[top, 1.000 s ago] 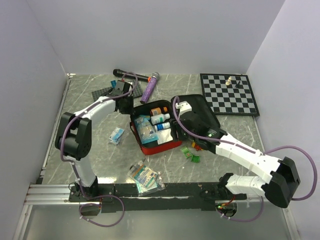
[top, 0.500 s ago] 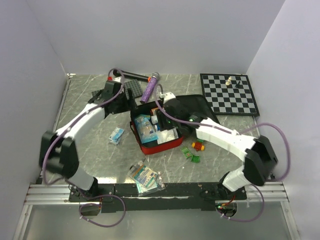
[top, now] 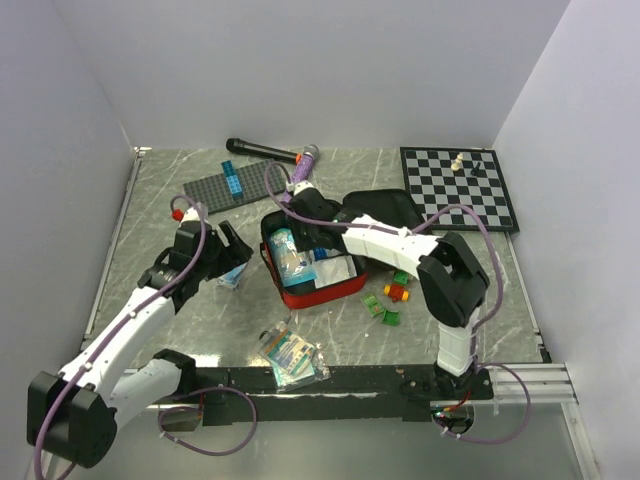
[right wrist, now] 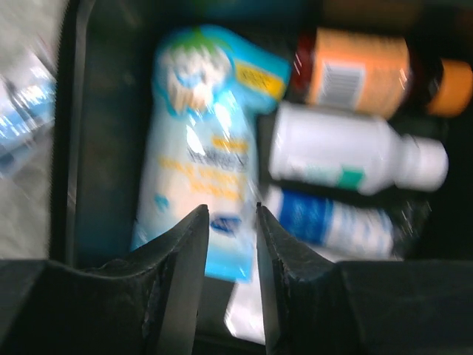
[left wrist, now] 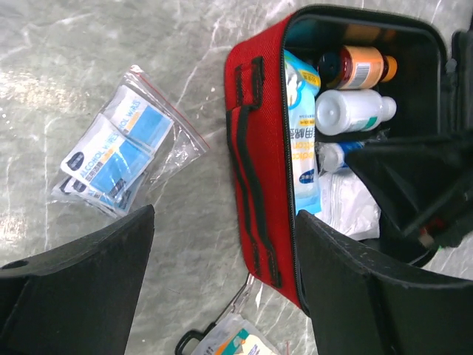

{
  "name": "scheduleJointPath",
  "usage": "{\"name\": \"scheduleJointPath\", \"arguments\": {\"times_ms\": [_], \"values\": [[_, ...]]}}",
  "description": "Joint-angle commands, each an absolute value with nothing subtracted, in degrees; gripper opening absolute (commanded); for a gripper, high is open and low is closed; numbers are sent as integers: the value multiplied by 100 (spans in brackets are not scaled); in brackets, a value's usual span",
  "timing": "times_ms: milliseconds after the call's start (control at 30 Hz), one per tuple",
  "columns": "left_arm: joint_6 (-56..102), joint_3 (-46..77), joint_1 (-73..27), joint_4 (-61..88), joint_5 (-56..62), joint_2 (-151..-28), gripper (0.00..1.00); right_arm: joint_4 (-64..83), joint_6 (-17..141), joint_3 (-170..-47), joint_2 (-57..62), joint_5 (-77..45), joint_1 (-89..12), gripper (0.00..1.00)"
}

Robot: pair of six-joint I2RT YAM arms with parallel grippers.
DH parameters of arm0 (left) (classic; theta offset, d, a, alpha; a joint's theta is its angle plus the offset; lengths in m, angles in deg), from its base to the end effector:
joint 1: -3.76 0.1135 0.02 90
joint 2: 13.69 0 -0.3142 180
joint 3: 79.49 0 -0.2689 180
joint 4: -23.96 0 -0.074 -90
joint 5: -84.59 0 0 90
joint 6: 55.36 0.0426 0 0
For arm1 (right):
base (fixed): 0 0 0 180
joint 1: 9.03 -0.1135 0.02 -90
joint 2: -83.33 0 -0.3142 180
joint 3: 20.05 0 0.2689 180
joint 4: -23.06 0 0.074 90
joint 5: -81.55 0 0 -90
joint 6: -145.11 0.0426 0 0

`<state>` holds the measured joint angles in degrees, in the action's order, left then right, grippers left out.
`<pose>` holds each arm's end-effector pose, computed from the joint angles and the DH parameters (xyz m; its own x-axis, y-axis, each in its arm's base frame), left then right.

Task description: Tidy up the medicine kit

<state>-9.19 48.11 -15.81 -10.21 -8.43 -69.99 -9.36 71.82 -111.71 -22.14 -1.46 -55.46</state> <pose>0.1946 -0.0668 0.2847 -0.6237 -0.5122 -0.5904 -0.1892 0.8318 -0.5218 0.3107 0.3191 0.2682 -0.6668 -0.2869 -0.6878 -0.4901 0.8641 0.1147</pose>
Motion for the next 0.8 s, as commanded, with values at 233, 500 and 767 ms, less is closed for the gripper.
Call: {"name": "scheduleJointPath", "arguments": {"times_ms": [233,500,767], "values": [[-1150,5026,-1575,-932,-1050,-6590,81,-1663,7514,-12479,-3277,342,-5421,32],[-1080,5211,-1575,-923,-1112,-6415,81,-1718,7489,-12243,-3085,536,-5227,31],[-983,5114,-1575,-818,-1103,-6327,81,-714,7040,-11494,-2091,-264,-5578,36]]}}
